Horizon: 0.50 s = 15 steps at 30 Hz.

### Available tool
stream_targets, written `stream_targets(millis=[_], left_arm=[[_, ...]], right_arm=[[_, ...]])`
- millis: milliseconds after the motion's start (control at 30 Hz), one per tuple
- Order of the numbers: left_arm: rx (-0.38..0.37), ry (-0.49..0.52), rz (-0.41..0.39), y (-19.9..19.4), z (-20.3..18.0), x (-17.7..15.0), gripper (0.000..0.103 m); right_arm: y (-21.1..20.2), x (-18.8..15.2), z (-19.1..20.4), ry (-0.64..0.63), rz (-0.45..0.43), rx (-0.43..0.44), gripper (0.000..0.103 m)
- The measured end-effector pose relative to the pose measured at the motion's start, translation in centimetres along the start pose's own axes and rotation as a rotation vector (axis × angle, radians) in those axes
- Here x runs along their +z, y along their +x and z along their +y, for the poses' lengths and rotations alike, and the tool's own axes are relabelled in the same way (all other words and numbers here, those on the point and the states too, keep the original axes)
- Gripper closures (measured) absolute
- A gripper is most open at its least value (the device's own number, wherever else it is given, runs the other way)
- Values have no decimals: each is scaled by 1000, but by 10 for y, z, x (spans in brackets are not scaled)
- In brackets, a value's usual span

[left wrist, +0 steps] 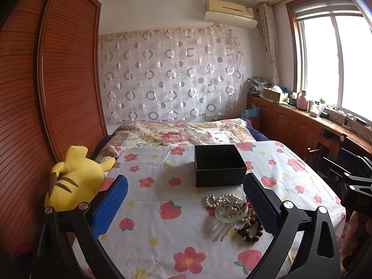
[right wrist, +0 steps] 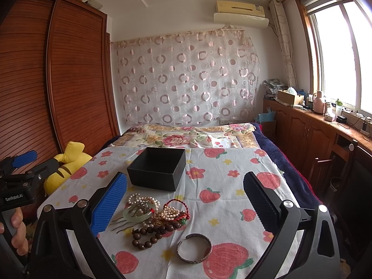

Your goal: Organize jewelry

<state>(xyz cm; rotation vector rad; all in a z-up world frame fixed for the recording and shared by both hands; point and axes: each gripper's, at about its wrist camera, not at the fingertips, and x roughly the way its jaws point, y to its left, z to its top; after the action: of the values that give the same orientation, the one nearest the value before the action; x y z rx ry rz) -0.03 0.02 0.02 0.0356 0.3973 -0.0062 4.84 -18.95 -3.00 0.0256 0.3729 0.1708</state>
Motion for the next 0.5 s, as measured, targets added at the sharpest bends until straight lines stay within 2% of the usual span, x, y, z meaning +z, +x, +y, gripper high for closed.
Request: stream_targets(millis=[500], left_arm=[[-1, 0, -8, 3, 0, 4, 7]], right_arm=[[-1, 1, 0, 1, -3, 1, 2]])
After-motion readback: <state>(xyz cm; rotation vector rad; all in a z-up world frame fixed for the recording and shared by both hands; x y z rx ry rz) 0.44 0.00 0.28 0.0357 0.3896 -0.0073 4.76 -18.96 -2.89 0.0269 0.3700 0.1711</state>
